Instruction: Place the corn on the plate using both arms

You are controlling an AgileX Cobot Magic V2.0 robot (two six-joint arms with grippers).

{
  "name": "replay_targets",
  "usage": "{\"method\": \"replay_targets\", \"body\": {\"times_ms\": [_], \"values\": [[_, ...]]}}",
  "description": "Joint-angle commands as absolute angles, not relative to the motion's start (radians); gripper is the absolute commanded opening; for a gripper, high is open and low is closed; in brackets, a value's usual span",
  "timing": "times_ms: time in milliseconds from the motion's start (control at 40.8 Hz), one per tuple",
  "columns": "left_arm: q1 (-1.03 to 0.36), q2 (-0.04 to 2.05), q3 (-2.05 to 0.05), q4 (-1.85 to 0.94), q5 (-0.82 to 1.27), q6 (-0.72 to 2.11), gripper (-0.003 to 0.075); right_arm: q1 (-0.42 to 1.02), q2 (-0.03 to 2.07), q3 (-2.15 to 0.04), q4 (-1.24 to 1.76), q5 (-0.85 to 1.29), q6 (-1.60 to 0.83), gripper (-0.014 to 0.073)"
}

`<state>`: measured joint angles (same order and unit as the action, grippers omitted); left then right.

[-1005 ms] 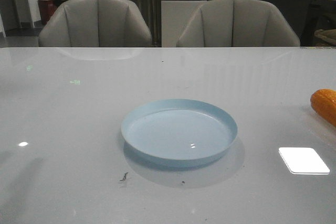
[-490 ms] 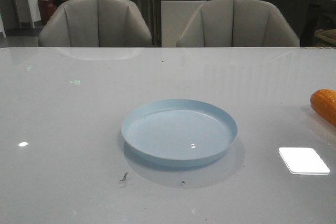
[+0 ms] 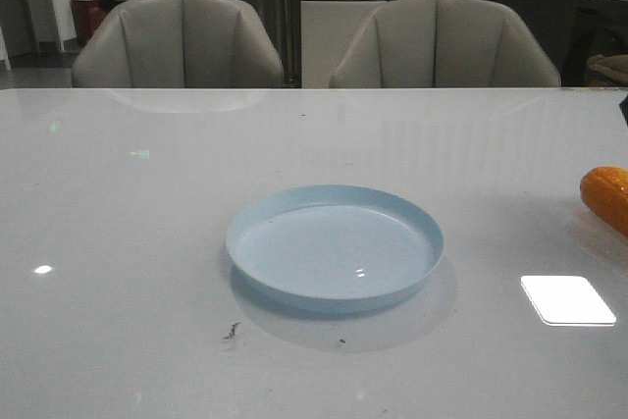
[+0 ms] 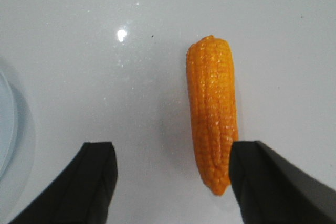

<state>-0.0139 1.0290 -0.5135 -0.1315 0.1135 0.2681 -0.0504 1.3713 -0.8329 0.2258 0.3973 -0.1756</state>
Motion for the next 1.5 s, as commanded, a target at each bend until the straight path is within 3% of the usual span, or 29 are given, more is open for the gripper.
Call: {"method": "replay_targets", "body": {"times_ms": [0, 417, 1030, 1103, 1275, 1471], "values": [[-0.013, 1.010, -0.543, -0.141, 0.047, 0.266, 0.0397, -0.067, 1.413, -0.931, 0.219, 0.350, -0.175, 0.0561], [-0.013, 1.010, -0.543, -0.141, 0.051, 0.266, 0.0397, -0.093, 1.643, -1.060, 0.178, 0.431, -0.175, 0.0561], [-0.013, 1.010, -0.543, -0.141, 0.057, 0.266, 0.0397, -0.093, 1.803, -1.060, 0.178, 0.306, -0.175, 0.0556], [-0.013, 1.010, -0.543, -0.141, 0.057, 0.266, 0.0397, -0.093, 1.811, -1.060, 0.178, 0.310, -0.175, 0.0515], [-0.013, 1.010, -0.543, -0.141, 0.057, 0.266, 0.0397, -0.093, 1.812, -1.062, 0.178, 0.293, -0.175, 0.0307], [-0.013, 1.010, -0.543, -0.141, 0.057, 0.266, 0.0397, -0.077, 1.809, -1.162, 0.178, 0.367, -0.175, 0.0288]]}}
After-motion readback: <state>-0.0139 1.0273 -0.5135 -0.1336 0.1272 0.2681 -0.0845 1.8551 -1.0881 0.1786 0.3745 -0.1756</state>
